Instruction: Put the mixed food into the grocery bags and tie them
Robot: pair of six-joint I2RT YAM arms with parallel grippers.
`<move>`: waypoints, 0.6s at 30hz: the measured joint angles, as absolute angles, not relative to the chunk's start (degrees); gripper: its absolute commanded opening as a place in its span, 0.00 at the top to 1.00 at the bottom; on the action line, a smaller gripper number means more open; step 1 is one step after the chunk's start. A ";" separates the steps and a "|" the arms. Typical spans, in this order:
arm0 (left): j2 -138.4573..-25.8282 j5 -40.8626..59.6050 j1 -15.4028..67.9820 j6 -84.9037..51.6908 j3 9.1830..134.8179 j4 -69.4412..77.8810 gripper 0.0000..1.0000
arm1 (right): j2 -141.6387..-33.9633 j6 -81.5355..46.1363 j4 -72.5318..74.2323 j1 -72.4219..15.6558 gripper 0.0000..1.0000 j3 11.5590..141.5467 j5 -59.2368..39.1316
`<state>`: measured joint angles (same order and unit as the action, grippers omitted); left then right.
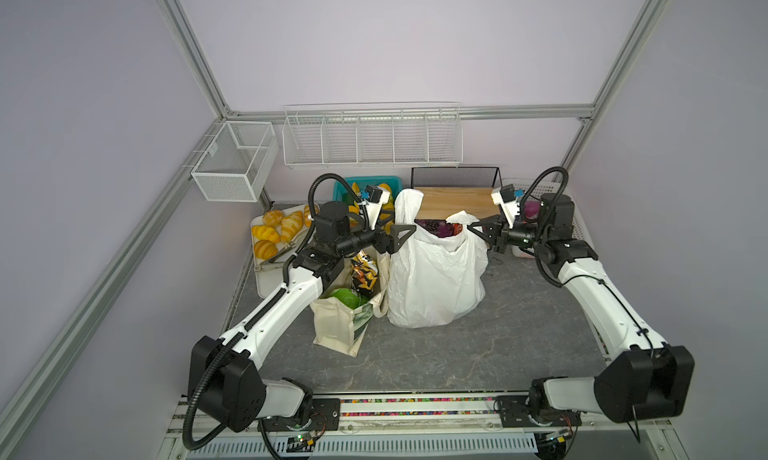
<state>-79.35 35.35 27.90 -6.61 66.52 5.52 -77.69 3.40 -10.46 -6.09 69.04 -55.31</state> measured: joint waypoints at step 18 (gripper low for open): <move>-83.70 39.83 31.73 3.07 73.60 -1.76 1.00 | -77.71 -6.66 -6.44 -6.04 0.94 68.73 -52.10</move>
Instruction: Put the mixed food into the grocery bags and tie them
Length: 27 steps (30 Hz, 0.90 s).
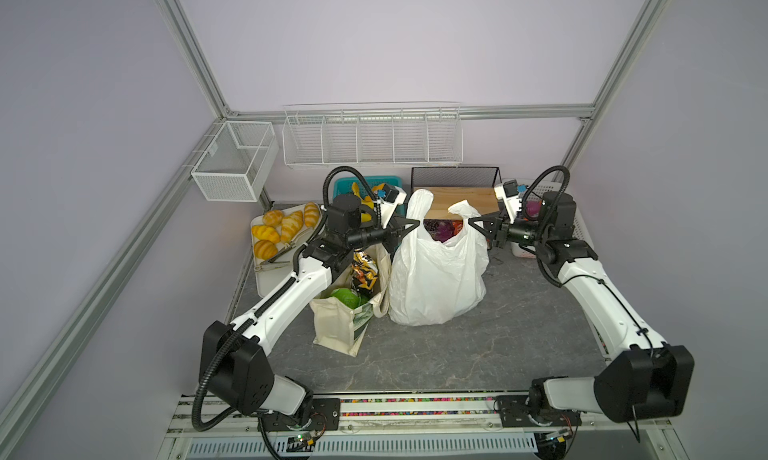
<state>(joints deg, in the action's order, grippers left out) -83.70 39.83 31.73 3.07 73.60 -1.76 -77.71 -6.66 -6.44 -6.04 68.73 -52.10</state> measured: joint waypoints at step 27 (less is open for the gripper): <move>-101.34 23.03 44.47 40.45 109.71 -46.61 1.00 | -79.72 -0.36 -12.23 -6.09 0.79 69.73 -58.63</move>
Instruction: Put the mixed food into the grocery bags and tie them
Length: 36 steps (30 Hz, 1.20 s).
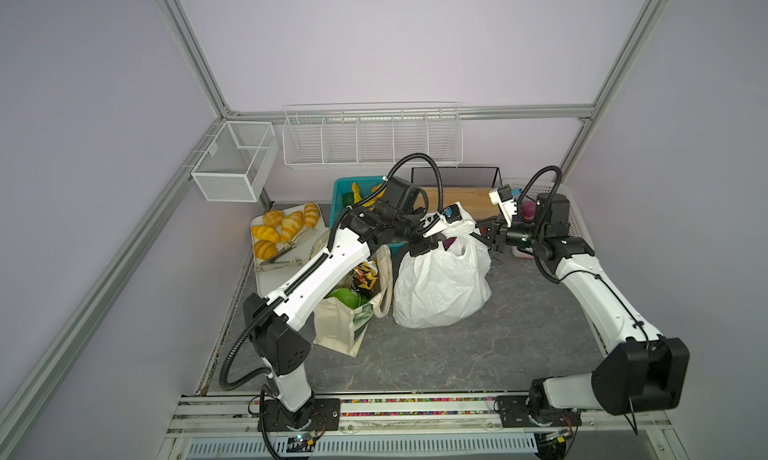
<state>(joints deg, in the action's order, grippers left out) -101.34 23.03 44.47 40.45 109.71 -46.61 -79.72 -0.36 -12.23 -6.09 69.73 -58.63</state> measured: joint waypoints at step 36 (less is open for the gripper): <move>-104.05 23.62 44.49 35.88 111.63 -45.98 1.00 | -79.05 10.94 -7.33 -4.60 0.18 64.42 -59.00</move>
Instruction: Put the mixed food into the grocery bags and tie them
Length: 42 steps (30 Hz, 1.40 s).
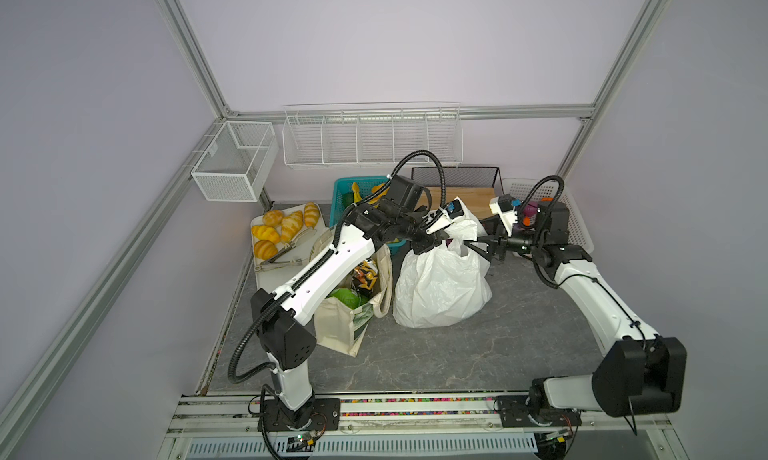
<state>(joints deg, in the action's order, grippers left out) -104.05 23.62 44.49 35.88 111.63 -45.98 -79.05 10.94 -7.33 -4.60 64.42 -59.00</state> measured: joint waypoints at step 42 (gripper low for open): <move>-108.77 23.11 44.56 31.09 114.02 -44.01 1.00 | -83.64 5.58 3.57 -6.55 0.09 65.06 -58.52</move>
<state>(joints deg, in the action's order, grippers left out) -108.77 23.11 44.56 31.09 114.02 -44.01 -83.64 5.58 3.57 -6.55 65.06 -58.52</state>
